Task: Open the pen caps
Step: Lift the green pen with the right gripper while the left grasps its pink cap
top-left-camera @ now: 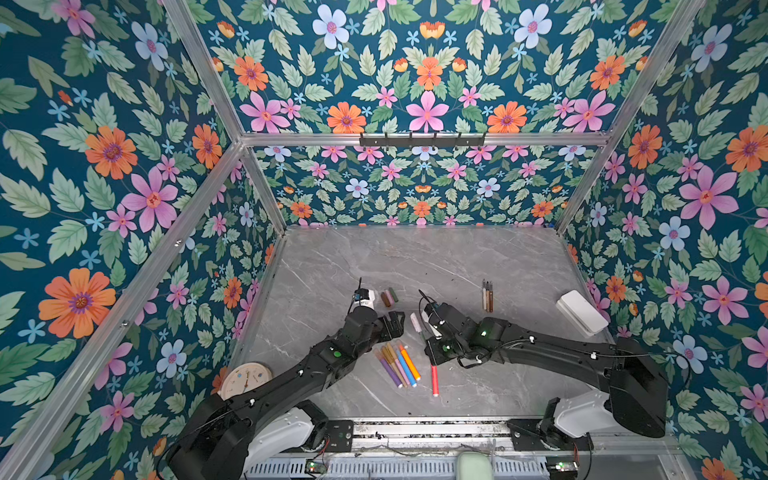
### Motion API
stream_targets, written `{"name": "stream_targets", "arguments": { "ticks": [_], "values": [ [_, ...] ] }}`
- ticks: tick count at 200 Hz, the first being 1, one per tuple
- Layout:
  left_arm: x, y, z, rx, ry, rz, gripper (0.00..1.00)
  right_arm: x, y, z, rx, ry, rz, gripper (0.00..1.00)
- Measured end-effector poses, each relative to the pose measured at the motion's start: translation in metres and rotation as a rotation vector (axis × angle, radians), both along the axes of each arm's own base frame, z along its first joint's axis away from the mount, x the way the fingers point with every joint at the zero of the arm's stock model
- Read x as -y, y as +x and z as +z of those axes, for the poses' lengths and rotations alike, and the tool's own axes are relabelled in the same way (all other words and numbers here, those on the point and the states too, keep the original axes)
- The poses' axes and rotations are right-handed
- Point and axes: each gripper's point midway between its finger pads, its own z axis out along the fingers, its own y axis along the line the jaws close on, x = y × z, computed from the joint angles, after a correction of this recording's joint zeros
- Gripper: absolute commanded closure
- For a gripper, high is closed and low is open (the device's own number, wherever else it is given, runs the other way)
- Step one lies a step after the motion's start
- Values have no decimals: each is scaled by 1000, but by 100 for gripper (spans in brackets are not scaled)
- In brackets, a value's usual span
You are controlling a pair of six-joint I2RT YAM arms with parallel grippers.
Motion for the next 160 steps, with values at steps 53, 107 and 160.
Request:
{"name": "stream_targets", "arguments": {
  "ticks": [53, 107, 160],
  "values": [
    [32, -9, 22, 17, -170, -137, 19, -11, -3, 7, -15, 64, 19, 100],
    [53, -15, 33, 12, -255, -234, 33, -16, -5, 22, -7, 116, 32, 100],
    [65, -18, 28, -26, -301, -294, 64, -17, -7, 21, -12, 127, 39, 100]
  ]
}}
